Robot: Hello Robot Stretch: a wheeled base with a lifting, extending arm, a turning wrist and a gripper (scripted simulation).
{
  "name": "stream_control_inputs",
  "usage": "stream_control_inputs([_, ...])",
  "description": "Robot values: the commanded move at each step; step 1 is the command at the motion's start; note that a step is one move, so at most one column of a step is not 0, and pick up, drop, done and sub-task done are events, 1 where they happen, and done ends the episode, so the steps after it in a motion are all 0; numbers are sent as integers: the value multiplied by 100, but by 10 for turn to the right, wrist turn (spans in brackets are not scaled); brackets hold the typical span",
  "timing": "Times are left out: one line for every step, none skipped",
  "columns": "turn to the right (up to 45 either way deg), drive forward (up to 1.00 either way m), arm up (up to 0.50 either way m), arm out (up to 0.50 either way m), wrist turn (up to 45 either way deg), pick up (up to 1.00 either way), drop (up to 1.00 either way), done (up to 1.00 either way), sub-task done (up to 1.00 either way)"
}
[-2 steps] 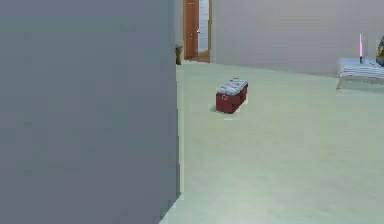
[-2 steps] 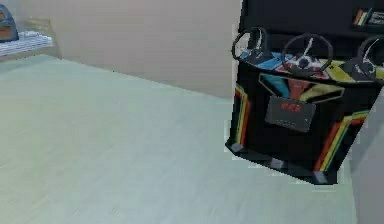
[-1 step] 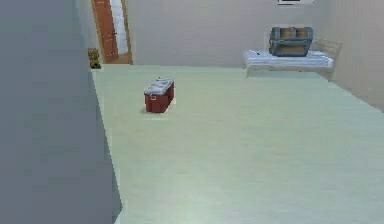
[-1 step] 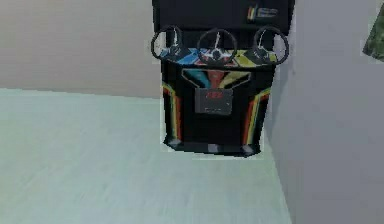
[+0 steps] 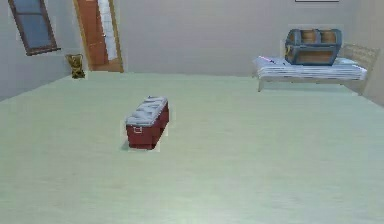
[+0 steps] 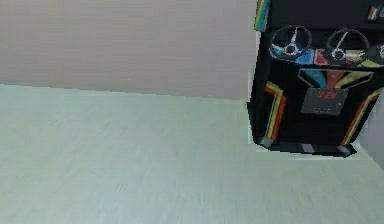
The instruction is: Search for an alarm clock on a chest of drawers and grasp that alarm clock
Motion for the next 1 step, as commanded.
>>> stream_control_inputs([30, 0, 0, 0, 0, 0, 0, 0, 0])
